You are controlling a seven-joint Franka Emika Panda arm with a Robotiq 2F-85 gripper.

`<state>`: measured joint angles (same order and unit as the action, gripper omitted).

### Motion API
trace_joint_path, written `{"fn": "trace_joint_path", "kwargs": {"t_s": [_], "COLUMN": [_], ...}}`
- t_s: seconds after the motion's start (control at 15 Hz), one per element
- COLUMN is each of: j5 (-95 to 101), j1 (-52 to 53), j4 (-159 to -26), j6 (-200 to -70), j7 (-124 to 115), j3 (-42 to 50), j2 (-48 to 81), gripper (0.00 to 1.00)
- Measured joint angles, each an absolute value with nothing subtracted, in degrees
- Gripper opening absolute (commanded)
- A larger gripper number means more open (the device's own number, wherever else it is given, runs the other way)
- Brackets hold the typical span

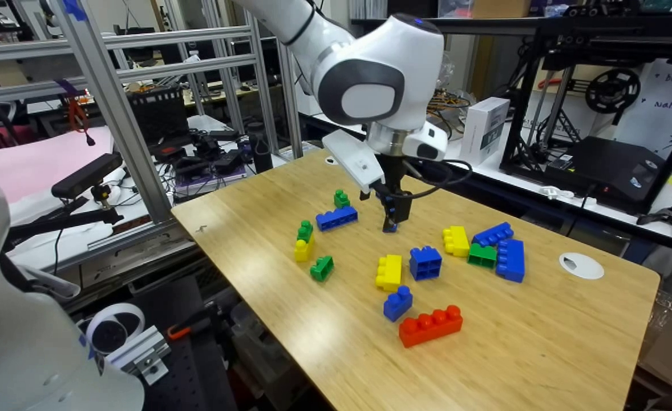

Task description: Put the blue block on the green and yellow tower

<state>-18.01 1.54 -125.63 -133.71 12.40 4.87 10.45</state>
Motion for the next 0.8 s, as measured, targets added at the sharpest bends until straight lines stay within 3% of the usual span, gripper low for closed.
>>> {"fn": "trace_joint_path", "kwargs": {"t_s": [0.2, 0.8], "j5": [-14.94, -14.83], "j1": [1.04, 0.49], "j4": [-121.68, -120.69], "j6": [-133.71, -132.66], "j7": [10.76, 10.56], "j3": [4.76, 4.08], "j2": [16.63, 16.81], "gripper": [1.00, 1.00]}}
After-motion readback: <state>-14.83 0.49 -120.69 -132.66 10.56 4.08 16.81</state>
